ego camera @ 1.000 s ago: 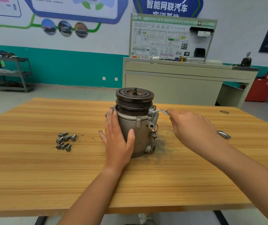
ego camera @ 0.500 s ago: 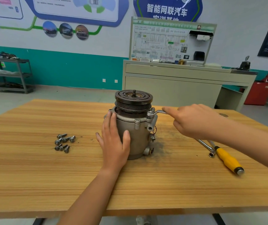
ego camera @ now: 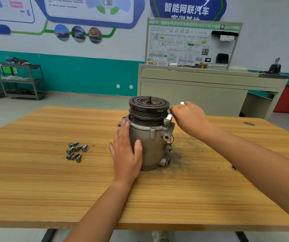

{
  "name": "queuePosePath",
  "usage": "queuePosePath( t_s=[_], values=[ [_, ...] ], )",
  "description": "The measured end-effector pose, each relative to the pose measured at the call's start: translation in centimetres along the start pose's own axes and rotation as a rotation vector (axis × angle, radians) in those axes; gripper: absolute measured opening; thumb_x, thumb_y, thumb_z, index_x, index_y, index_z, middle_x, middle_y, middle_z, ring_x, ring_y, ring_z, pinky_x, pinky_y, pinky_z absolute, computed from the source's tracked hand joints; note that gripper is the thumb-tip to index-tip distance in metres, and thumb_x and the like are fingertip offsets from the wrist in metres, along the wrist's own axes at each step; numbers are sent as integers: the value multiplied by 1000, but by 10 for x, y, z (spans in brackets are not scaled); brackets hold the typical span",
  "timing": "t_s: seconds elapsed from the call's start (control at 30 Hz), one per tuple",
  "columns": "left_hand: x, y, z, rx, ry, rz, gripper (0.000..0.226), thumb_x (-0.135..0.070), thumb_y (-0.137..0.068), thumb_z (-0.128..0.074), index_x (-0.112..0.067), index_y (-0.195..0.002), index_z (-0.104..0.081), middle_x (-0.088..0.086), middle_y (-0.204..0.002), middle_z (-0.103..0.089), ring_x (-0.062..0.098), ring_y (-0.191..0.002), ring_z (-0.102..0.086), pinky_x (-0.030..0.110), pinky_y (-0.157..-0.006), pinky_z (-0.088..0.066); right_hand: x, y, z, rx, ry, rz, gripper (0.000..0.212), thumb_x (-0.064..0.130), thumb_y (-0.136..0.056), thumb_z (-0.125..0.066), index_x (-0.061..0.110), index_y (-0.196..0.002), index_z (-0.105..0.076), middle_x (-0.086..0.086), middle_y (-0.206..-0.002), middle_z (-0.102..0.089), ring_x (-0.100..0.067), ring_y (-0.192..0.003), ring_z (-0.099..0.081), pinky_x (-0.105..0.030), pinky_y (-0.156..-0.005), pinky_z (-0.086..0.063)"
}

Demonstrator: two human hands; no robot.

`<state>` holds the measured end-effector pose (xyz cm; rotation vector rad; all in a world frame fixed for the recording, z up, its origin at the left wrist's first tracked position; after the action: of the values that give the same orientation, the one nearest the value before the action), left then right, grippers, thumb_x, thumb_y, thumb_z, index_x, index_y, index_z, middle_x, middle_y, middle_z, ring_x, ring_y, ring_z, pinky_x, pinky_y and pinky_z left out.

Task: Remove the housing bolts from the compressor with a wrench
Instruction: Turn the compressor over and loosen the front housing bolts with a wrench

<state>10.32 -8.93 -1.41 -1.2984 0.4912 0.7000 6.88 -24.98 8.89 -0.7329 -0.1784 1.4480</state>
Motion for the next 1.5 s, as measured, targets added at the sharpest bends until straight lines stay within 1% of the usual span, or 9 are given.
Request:
queuePosePath(
  t_s=[0.1,0.17,0.33,0.63,0.8,1.0,1.27,1.37,1.5],
  values=[
    [-1,0,3,2,7,-7,50,-41,-85,-28,-48,-133,-15,-20,-147,-18,16,-142,-21,62,-108,-17,-29,24,20,-164,-328,-318,25,19,-99,-38,6,-110,-57,-16,-85,-66,-34,-77,-60,-36,-63,-44],
    [-1,-1,3,-5,12,-10,49,-40,-86,-28,-48,-133,-16,-20,-147,-19,17,-142,-22,62,-108,-19,-34,43,31,-214,-506,-412,26,23,-99,-36,4,-103,-53,-15,-71,-60,-35,-67,-56,-40,-56,-42],
    [0,-1,2,-12,24,-10,50,-40,-86,-29,-46,-134,-16,-19,-146,-21,18,-141,-23,62,-108,-19,1,66,37,110,-186,-248,26,27,-98,-33,12,-111,-50,5,-59,-37,-22,-57,-42,-30,-45,-21],
    [0,-2,3,-11,54,-6,49,-40,-85,-29,-51,-131,-16,-19,-146,-22,15,-140,-24,58,-110,-20,13,58,53,304,209,-163,7,13,-94,-37,16,-91,-42,4,-58,-33,-12,-47,-29,-26,-40,-18],
    [1,-3,2,-34,51,-28,48,-41,-86,-30,-44,-133,-18,-18,-147,-13,-15,-133,-8,42,-112,-17,24,58,53,388,413,28,13,1,-89,-35,11,-98,-38,3,-55,-28,-13,-42,-24,-26,-37,-17],
    [3,-2,0,-42,45,-31,50,-42,-86,-30,-39,-134,-19,-12,-146,-12,-21,-128,-2,38,-109,-18,23,58,47,451,471,98,36,8,-95,-31,0,-129,-29,1,-57,-33,-14,-43,-29,-26,-37,-20],
    [1,-2,1,-45,37,-35,50,-42,-86,-31,-41,-133,-17,-11,-145,-15,-11,-130,-9,38,-110,-19,55,52,58,558,596,210,36,-3,-92,-39,-3,-128,-42,0,-74,-41,-21,-70,-48,-26,-40,-28],
    [1,-2,1,-39,34,-40,50,-42,-86,-31,-41,-133,-17,-11,-145,-15,-12,-130,-9,35,-109,-18,39,50,58,533,560,170,36,3,-94,-35,0,-130,-38,-1,-61,-26,-17,-50,-34,-26,-37,-26],
    [1,-2,0,-26,43,-42,50,-42,-86,-30,-42,-133,-16,-12,-147,-14,-20,-129,-4,30,-109,-15,25,54,50,467,460,106,48,11,-95,-30,2,-140,-16,1,-55,-32,-13,-43,-30,-25,-35,-25]
  ],
)
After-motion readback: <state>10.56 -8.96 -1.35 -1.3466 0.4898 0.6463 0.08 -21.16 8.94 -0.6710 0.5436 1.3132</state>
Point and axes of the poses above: each hand's wrist, its own y-axis away from the middle knuckle, its own z-axis out of the back of the hand, x = y × z, the point moved 8 cm from there along -y, towards the middle knuckle
